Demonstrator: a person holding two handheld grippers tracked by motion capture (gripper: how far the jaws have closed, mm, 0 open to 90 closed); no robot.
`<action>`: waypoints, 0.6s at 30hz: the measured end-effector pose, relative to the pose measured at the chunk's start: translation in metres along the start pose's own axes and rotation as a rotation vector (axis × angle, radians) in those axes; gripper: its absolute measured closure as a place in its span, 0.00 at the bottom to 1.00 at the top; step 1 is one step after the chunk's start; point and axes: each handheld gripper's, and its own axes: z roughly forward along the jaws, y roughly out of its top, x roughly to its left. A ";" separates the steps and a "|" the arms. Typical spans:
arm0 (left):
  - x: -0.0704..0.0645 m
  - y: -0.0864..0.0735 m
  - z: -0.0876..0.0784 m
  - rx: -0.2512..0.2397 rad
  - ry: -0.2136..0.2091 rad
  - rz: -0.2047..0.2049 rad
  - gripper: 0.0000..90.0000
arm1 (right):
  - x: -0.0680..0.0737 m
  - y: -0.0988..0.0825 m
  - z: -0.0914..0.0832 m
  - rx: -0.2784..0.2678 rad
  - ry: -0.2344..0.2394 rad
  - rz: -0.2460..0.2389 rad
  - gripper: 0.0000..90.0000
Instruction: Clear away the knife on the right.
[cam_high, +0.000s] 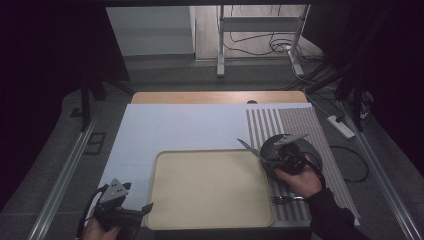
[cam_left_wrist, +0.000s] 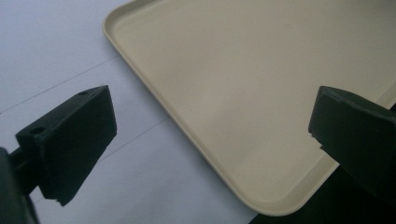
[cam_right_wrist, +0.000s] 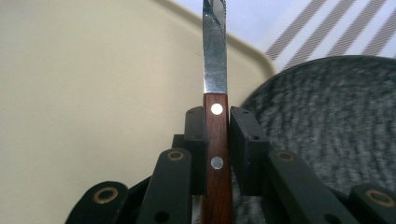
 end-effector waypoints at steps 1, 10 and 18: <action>0.000 0.000 0.000 0.000 0.000 0.000 0.01 | 0.003 -0.001 0.000 0.003 0.001 -0.003 0.86; 0.000 0.000 0.000 -0.003 0.001 -0.001 0.01 | 0.029 -0.008 0.003 0.020 0.026 -0.032 0.86; 0.000 0.000 0.000 -0.001 0.004 0.000 0.01 | 0.046 -0.009 0.007 0.026 0.050 -0.051 0.86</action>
